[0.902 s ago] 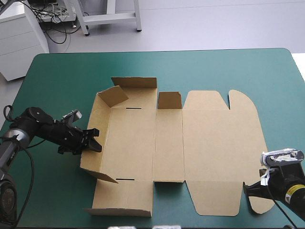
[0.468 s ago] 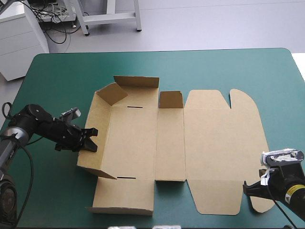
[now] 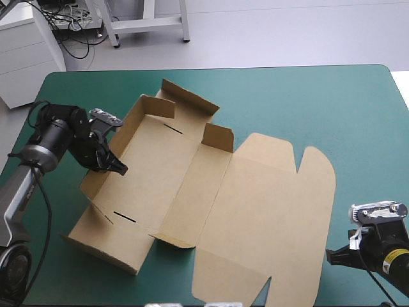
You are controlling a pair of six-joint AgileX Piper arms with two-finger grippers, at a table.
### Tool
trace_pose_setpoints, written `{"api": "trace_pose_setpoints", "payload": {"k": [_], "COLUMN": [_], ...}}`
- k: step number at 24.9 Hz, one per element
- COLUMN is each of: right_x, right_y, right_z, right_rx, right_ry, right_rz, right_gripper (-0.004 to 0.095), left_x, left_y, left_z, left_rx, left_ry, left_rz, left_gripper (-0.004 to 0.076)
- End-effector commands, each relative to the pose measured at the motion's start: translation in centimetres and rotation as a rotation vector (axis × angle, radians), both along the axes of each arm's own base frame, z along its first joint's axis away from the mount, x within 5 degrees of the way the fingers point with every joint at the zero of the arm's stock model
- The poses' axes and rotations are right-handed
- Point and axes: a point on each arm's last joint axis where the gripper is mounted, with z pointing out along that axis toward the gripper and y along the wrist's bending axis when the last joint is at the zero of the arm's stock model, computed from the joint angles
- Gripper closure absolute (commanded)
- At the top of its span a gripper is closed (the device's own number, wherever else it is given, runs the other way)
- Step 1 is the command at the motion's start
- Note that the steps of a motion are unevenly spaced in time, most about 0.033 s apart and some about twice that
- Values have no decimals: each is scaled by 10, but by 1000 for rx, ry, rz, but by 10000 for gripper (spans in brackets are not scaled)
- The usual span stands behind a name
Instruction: Fold the box
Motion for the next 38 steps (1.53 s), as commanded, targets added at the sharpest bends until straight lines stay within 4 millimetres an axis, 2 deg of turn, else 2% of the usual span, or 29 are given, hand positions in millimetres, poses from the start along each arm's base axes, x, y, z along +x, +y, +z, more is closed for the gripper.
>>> {"api": "trace_pose_setpoints", "payload": {"k": [1, 5, 6, 8, 9, 10, 15, 18, 20, 22, 27, 38], "right_x": [2, 1, 0, 0, 0, 0, 0, 0, 0, 0, 0, 2], "right_y": [0, -1, -2, -2, -2, -2, -2, -2, -2, -2, -2, -1], "right_z": [7, 6, 6, 5, 5, 5, 5, 5, 5, 5, 5, 7], "right_rx": [0, -7, -10, -2, -1, 2, 4, 4, 4, 4, 7, 38], "right_ry": [-32, -16, -5, 5, 5, 5, 2, 2, 2, 2, 1, -13], "right_rz": [-6, -9, -13, -26, -27, -32, -31, -31, -31, -31, -34, -54], "right_gripper": [912, 912, 912, 912, 912, 912, 912, 912, 912, 912, 912, 912], "left_x": [-1, 11, 16, 18, 18, 16, 6, -11, -21, -30, -54, -104], "left_y": [-27, -66, -85, -110, -117, -134, -163, -183, -194, -201, -210, -205], "left_z": [30, 38, 40, 40, 41, 44, 50, 45, 40, 34, 21, 4], "left_rx": [114, 245, 336, 436, 460, 479, 504, 582, 650, 719, 734, 705], "left_ry": [-77, -203, -279, -379, -408, -490, -634, -668, -759, -855, -935, -1048], "left_rz": [-204, -386, -467, -576, -605, -666, -727, -826, -850, -859, -880, -911], "left_gripper": [756, 756, 756, 756, 756, 756, 756, 756, 756, 756, 756, 756]}}
